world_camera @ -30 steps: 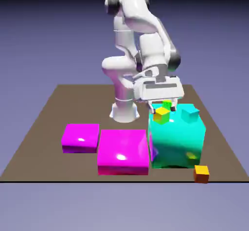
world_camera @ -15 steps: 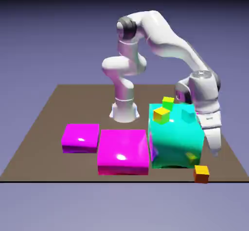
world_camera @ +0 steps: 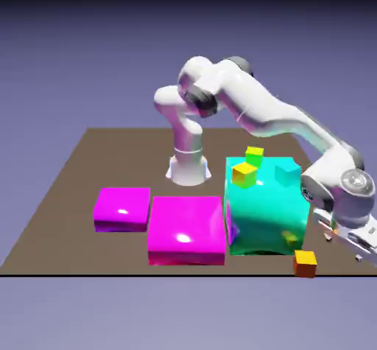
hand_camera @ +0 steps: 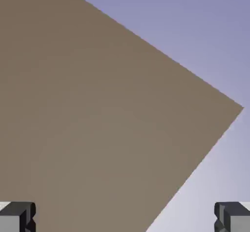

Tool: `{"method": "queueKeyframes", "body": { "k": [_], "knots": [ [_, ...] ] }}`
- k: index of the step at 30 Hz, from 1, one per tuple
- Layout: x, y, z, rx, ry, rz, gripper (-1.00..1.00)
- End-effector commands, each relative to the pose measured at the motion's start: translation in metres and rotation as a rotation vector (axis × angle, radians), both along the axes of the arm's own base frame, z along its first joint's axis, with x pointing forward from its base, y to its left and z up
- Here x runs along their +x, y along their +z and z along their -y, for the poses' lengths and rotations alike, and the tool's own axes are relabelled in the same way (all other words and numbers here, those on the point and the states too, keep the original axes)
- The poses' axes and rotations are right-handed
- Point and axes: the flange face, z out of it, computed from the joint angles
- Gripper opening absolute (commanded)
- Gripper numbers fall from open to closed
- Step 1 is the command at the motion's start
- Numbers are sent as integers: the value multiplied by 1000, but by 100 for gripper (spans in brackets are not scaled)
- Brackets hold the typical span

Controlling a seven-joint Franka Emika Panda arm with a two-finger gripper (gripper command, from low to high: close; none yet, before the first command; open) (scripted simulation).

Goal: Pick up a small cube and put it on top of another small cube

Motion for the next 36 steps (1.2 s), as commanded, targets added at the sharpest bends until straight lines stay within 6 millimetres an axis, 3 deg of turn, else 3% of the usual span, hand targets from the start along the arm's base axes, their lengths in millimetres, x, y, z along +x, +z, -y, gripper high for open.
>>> {"method": "queueKeyframes", "body": {
  "k": [1, 6, 11, 13, 16, 17, 18, 19, 22, 23, 24, 27, 29, 33, 36],
  "knots": [
    [1, -2, 3, 12, 56, -13, 0],
    [15, -6, 29, 88, 310, -68, 0],
    [40, 0, 76, 169, 521, -101, 0],
    [43, 2, 82, 174, 539, -101, 0],
    [18, -57, 80, 174, 539, -101, 0],
    [16, -60, 80, 174, 539, -101, 0],
    [16, -60, 80, 174, 539, -101, -100],
    [16, -60, 80, 174, 539, -101, -100],
    [42, -1, 82, 174, 539, -101, -100],
    [45, 6, 84, 201, 521, -94, -100],
    [42, 29, 69, 232, 532, -62, -100],
    [-2, 80, 26, 325, 716, -69, -100],
    [-34, 98, 10, 361, 851, -100, -100],
    [-97, 131, -8, 411, 1129, -161, -100],
    [-140, 151, -6, 425, 1343, -208, -100]
  ]
}}
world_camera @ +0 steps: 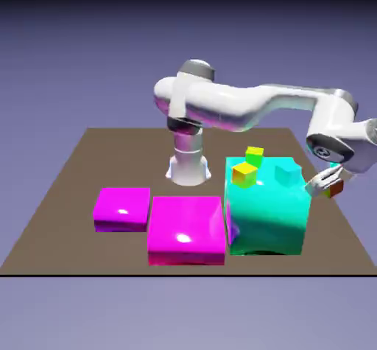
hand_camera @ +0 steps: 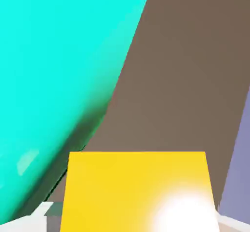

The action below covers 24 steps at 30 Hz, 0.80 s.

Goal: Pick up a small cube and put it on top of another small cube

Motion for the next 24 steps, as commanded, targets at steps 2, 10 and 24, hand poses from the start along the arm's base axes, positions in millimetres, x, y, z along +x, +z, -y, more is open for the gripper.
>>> {"method": "queueKeyframes", "body": {
  "k": [2, 10, 24],
  "knots": [
    [-26, 14, 6, 11, 142, 1, -100],
    [-110, 77, 55, 16, 662, 93, -100],
    [-141, 62, 151, -81, 971, 274, -100]
  ]
}}
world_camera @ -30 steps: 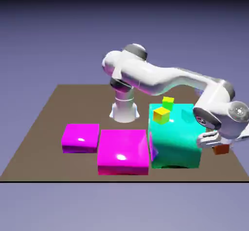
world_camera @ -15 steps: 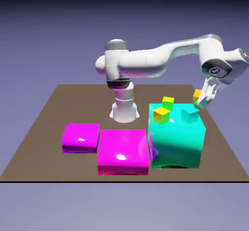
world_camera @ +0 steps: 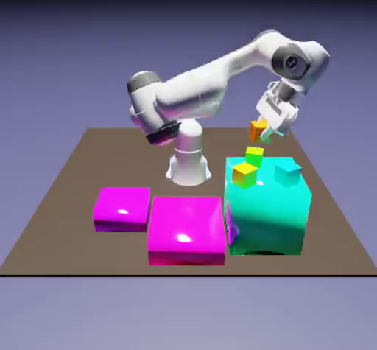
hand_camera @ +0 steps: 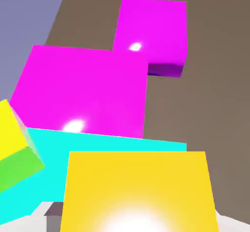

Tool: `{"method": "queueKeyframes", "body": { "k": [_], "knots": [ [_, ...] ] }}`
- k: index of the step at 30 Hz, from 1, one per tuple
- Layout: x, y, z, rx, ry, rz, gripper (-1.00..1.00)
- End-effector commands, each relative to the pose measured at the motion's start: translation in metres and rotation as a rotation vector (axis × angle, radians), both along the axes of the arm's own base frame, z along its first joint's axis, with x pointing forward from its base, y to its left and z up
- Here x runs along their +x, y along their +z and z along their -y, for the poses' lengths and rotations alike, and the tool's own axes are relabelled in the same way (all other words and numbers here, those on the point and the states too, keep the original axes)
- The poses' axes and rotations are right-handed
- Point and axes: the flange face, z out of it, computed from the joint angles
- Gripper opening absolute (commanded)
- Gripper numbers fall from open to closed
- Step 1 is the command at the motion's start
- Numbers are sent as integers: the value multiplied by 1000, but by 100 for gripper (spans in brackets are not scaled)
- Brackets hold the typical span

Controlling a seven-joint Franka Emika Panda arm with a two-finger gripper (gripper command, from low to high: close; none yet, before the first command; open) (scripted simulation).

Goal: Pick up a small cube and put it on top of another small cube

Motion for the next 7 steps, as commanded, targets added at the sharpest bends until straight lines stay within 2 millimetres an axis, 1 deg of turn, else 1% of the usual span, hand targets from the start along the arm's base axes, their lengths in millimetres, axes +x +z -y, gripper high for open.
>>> {"method": "queueKeyframes", "body": {
  "k": [1, 2, 6, 7],
  "knots": [
    [0, 0, 0, 0, 0, -1, 100],
    [0, 0, 0, 0, 0, -1, 100],
    [-2, 56, -24, -1, -1, 0, 100],
    [-3, 62, -26, 0, 0, -1, 100]
  ]
}}
